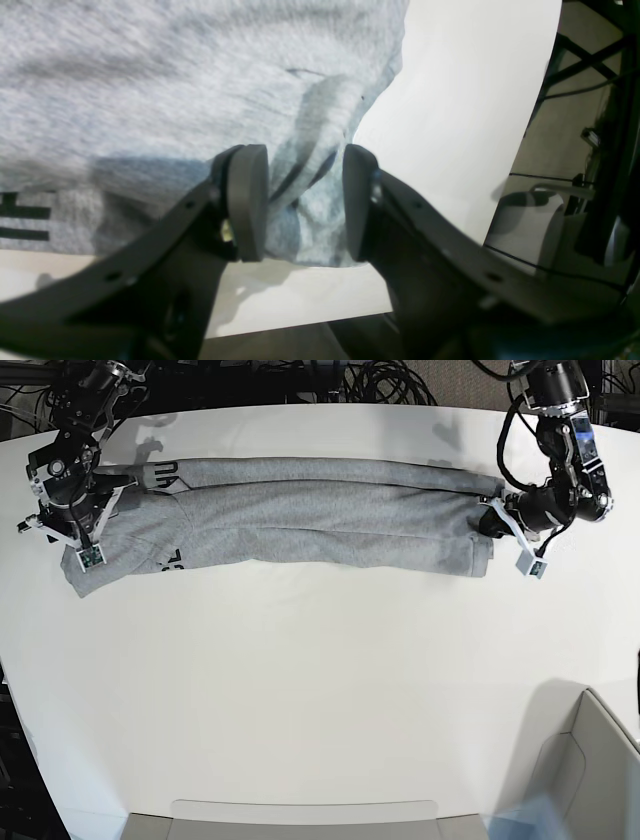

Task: Fold the T-shirt properly
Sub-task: 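Lower the hem onto the folded shirt and open both grippers, then grasp the shirt's end with the left gripper and fold it inward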

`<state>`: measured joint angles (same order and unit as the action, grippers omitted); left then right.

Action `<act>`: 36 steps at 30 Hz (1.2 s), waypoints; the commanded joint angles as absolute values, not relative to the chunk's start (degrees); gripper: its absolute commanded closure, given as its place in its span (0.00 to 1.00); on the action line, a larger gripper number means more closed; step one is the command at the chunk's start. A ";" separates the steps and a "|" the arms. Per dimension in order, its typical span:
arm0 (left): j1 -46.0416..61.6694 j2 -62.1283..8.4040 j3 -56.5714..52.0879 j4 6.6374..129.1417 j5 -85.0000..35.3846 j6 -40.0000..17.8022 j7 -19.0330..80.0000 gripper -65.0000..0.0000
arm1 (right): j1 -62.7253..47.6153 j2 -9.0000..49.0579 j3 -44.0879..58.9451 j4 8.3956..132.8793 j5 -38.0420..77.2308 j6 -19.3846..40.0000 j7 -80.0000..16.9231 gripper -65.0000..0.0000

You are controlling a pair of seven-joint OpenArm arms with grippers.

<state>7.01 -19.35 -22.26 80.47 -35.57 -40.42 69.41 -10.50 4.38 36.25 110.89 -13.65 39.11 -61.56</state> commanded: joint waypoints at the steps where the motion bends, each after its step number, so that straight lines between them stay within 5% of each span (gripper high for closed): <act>1: 7.87 -20.09 -25.01 80.04 -31.25 -40.00 73.98 1.00 | -9.89 4.97 36.53 111.78 -13.85 40.00 -61.05 0.62; 16: 1.27 -25.01 -32.48 73.89 -31.69 -40.00 79.08 1.00 | -9.71 4.97 36.44 111.78 -13.67 40.00 -61.05 0.62; 36: 12.09 -11.47 -26.95 114.07 -31.60 -40.00 80.00 1.00 | -9.54 3.91 36.09 111.78 -13.67 40.00 -60.97 0.62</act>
<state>12.47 -11.18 -26.85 113.10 -30.83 -39.90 80.79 -10.09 3.29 35.94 110.89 -13.65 39.11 -61.56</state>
